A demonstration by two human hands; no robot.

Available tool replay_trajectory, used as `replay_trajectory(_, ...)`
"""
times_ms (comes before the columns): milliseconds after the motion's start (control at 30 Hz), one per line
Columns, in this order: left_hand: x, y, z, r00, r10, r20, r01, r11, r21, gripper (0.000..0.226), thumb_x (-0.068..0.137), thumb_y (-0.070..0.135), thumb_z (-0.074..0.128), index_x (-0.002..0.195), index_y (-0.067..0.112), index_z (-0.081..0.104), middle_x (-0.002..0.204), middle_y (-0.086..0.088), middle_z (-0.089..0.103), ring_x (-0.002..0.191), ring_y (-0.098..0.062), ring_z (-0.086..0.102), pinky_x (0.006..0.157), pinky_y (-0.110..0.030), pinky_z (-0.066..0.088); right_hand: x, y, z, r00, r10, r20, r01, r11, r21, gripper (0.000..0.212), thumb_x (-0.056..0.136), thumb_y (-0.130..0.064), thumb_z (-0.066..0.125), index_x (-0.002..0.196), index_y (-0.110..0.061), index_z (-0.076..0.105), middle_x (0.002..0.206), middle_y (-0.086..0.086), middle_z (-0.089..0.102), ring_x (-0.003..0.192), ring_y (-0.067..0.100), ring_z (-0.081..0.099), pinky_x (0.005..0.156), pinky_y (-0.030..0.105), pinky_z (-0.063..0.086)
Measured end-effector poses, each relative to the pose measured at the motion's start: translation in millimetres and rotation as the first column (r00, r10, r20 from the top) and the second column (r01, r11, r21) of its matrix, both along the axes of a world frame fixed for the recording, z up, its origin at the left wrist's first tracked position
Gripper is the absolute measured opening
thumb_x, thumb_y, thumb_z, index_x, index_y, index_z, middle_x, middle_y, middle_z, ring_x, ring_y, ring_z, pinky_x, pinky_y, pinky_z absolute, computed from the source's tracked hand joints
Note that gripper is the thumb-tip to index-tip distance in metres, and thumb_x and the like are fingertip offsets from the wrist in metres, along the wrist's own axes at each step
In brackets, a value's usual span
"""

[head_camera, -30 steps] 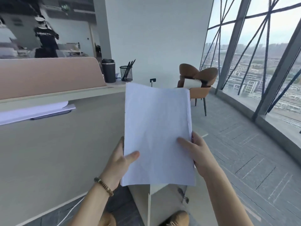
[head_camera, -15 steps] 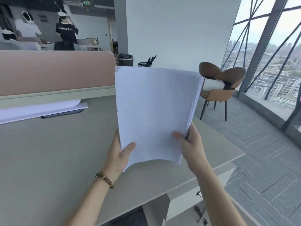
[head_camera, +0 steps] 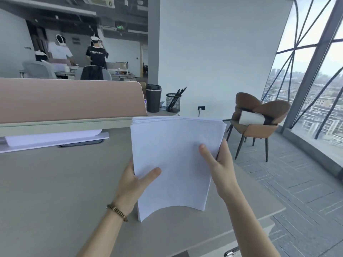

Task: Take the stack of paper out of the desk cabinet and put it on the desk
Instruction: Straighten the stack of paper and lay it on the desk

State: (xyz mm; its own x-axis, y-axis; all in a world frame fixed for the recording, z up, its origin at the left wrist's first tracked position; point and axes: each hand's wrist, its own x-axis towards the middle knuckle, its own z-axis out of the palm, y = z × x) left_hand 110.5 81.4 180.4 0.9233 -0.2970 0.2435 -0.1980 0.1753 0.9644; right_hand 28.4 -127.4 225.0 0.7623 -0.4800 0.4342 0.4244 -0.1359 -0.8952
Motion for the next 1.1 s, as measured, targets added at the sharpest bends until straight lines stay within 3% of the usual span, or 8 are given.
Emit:
replay_trajectory(233,-5,-15,8,0.994,0.109,0.007,-0.109,0.993,-0.036,0.018,0.078,0.017,0.082,0.095,0.02,0.077,0.094,0.007,0.08,0.091,-0.012,0.075,0.08,-0.033,0.057,11,-2,10,0.999,-0.039,0.024,0.04,0.999,-0.011,0.029,0.089,-0.027,0.072,0.113,-0.022,0.058,0.115,0.005,0.07,0.104,0.022,0.07,0.087,0.046,0.058)
replay_trajectory(400,-7,-17,-1,0.995,0.098,0.023,-0.097,0.995,-0.034,0.02,0.078,0.014,0.081,0.097,0.022,0.076,0.094,0.01,0.079,0.089,-0.004,0.074,0.071,-0.016,0.056,7,-4,-7,0.999,-0.041,0.01,0.041,0.999,0.019,0.016,0.092,-0.035,0.067,0.104,-0.028,0.059,0.099,-0.013,0.069,0.094,0.01,0.069,0.083,0.038,0.056)
replay_trajectory(500,-12,-17,-22,0.996,0.091,-0.023,-0.09,0.996,0.02,0.02,0.077,0.016,0.082,0.094,0.025,0.077,0.095,0.013,0.079,0.091,-0.002,0.073,0.077,-0.018,0.055,4,1,-34,0.995,-0.026,-0.093,0.027,1.0,0.009,0.022,0.09,-0.039,0.067,0.104,-0.026,0.056,0.094,-0.018,0.068,0.096,0.012,0.069,0.088,0.047,0.057)
replay_trajectory(600,-14,-19,-34,0.991,0.118,-0.056,-0.118,0.993,0.018,0.019,0.076,0.015,0.082,0.091,0.025,0.077,0.09,0.015,0.079,0.087,0.001,0.073,0.069,-0.011,0.055,4,-2,-57,0.984,-0.029,-0.174,0.035,0.999,0.03,0.028,0.086,-0.046,0.065,0.102,-0.025,0.055,0.098,-0.015,0.069,0.101,0.016,0.069,0.094,0.055,0.054)
replay_trajectory(733,-16,-20,-40,0.99,0.125,-0.07,-0.123,0.991,0.044,0.022,0.078,0.014,0.081,0.098,0.021,0.076,0.094,0.015,0.078,0.089,0.001,0.073,0.068,-0.008,0.054,5,-2,-83,0.97,-0.03,-0.243,0.032,0.999,0.006,0.01,0.093,-0.039,0.061,0.101,-0.035,0.056,0.101,-0.022,0.07,0.1,0.004,0.067,0.097,0.047,0.052)
replay_trajectory(867,-7,-25,-32,0.986,0.167,-0.029,-0.165,0.985,0.049,0.021,0.077,0.014,0.082,0.097,0.017,0.077,0.092,0.016,0.078,0.086,0.005,0.071,0.068,-0.006,0.051,7,-4,-85,0.969,-0.091,-0.228,0.087,0.996,-0.027,0.015,0.098,-0.028,0.058,0.105,-0.016,0.053,0.092,-0.018,0.067,0.089,0.004,0.064,0.086,0.034,0.052)
replay_trajectory(1000,-4,-30,-43,0.977,0.183,-0.11,-0.179,0.983,0.046,0.021,0.077,0.015,0.083,0.097,0.017,0.078,0.093,0.008,0.08,0.09,-0.008,0.074,0.078,-0.024,0.057,8,-2,-97,0.955,-0.092,-0.281,0.077,0.995,-0.064,0.009,0.1,-0.024,0.054,0.106,-0.018,0.052,0.089,-0.033,0.068,0.084,-0.013,0.063,0.075,0.017,0.05)
replay_trajectory(1100,3,-32,-46,0.975,0.185,-0.123,-0.176,0.981,0.077,0.022,0.077,0.018,0.083,0.098,0.017,0.077,0.092,0.01,0.079,0.088,-0.004,0.074,0.079,-0.026,0.056,11,-5,-101,0.943,-0.065,-0.326,0.044,0.997,-0.071,0.005,0.1,-0.026,0.054,0.104,-0.026,0.051,0.093,-0.033,0.068,0.087,-0.015,0.062,0.082,0.022,0.05)
